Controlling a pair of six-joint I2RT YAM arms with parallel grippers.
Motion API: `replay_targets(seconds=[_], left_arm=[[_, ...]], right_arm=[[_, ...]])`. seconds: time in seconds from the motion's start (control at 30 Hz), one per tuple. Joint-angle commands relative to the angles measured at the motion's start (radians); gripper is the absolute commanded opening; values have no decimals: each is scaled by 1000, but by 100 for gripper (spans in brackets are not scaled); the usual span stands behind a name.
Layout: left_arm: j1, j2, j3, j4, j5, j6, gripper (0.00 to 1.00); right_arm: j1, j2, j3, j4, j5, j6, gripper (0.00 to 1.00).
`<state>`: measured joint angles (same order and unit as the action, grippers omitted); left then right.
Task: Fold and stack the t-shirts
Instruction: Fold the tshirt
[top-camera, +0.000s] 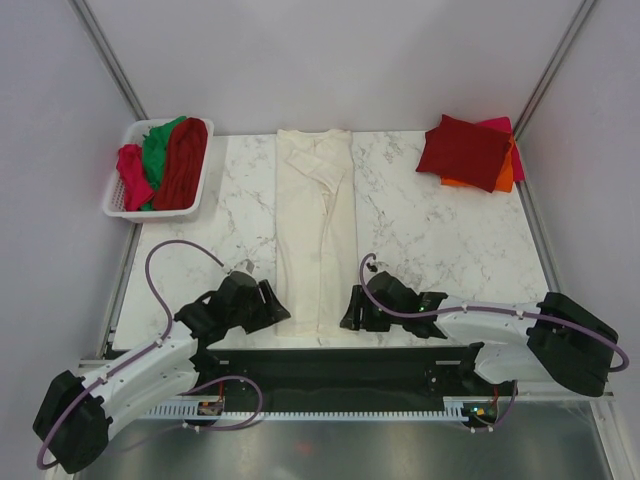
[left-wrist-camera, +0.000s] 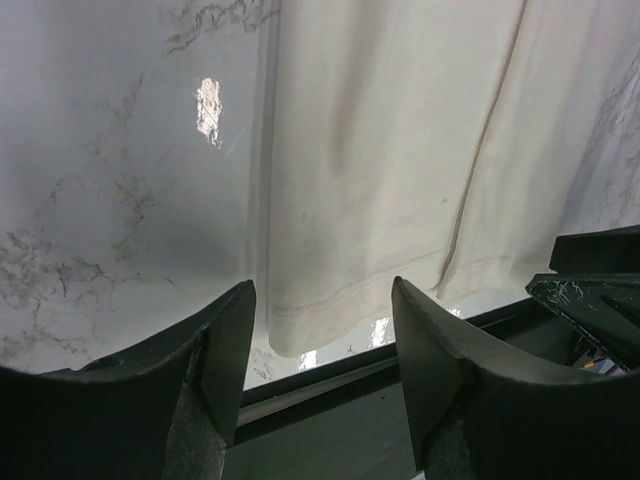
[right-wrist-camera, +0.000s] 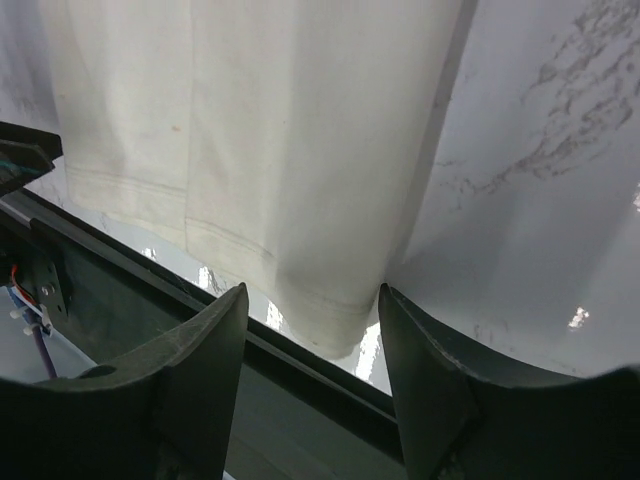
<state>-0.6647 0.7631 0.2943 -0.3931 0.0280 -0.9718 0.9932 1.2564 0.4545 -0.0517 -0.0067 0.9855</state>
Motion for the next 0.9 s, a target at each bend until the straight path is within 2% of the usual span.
replay_targets(seconds=[0.0, 0.1, 0.23, 0.33, 0.5, 0.63, 0.67, 0.73, 0.87], left_arm=[[-6, 13, 15, -21, -2, -19, 66], [-7, 54, 42, -72, -8, -8, 73], [-10, 64, 52, -90, 3, -5, 73], [-13, 53, 48, -92, 12, -15, 65], [-29, 45, 37, -90, 26, -34, 59], [-36, 64, 29, -89, -6, -42, 48], [-38, 76, 31, -86, -13, -42, 38], [-39, 90, 42, -85, -25, -42, 31], [-42, 148, 75, -82, -56, -16, 2]], right_arm=[[7, 58, -11, 13, 11, 12, 61], [7, 67, -10, 7, 20, 7, 59], [5, 80, -7, -4, 20, 4, 55], [7, 93, -7, -4, 17, 4, 50], [5, 113, -10, 0, 10, 4, 40], [7, 118, -5, 1, 8, 1, 34], [7, 121, -4, 1, 10, -1, 32], [7, 132, -2, -2, 10, -8, 29], [7, 141, 12, -11, 8, -22, 20]])
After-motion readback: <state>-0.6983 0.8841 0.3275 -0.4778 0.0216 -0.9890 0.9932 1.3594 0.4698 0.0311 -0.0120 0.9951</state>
